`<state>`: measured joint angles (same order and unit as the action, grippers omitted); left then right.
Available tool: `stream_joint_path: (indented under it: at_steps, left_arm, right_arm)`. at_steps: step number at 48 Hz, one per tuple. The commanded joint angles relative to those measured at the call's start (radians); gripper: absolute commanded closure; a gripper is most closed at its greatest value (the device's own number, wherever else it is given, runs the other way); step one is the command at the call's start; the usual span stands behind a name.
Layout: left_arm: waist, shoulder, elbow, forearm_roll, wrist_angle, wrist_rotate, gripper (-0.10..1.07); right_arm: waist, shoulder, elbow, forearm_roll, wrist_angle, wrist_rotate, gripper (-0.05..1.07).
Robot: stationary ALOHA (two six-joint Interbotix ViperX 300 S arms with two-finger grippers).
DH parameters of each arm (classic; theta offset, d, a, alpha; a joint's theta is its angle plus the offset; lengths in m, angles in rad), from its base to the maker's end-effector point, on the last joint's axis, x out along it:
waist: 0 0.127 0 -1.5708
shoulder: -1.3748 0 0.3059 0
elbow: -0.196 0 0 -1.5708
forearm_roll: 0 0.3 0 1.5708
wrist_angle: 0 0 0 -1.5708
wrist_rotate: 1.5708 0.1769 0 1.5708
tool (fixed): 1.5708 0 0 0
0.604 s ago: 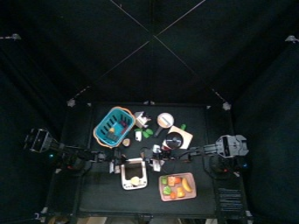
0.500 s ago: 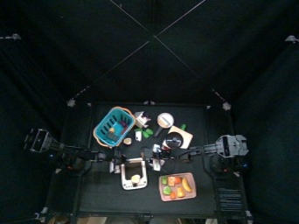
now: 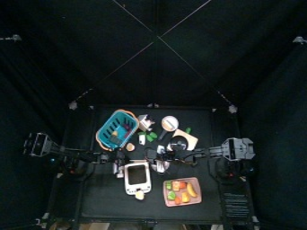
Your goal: Put cleaver back in holder
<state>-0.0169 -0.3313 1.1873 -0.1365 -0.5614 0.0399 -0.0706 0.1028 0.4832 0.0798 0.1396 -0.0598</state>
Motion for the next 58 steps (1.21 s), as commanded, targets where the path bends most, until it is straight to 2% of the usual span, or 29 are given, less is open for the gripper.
stream_joint_path:
  at_steps: [1, 8, 29, 44, 58]
  left_arm:
    - [0.026, -0.014, -0.029, 0.011, -0.021, 0.0, 0.58]
    - [0.052, -0.035, -0.031, 0.015, -0.023, 0.002, 0.51]
    - [0.107, -0.13, -0.02, 0.037, -0.023, 0.002, 0.14]
    - [0.169, -0.206, 0.005, 0.044, -0.023, 0.002, 0.11]
    - [0.219, -0.311, 0.003, 0.046, -0.005, -0.002, 0.11]
  right_arm:
    - [-0.005, -0.064, -0.074, 0.006, -0.014, 0.003, 0.62]
    - [-0.006, -0.064, -0.071, 0.008, -0.014, 0.003, 0.62]
    - [-0.012, -0.066, -0.069, 0.008, -0.014, 0.003, 0.62]
    - [-0.014, -0.091, -0.067, 0.014, 0.031, 0.003, 0.62]
    - [-0.037, -0.156, -0.087, 0.041, 0.132, 0.006, 0.63]
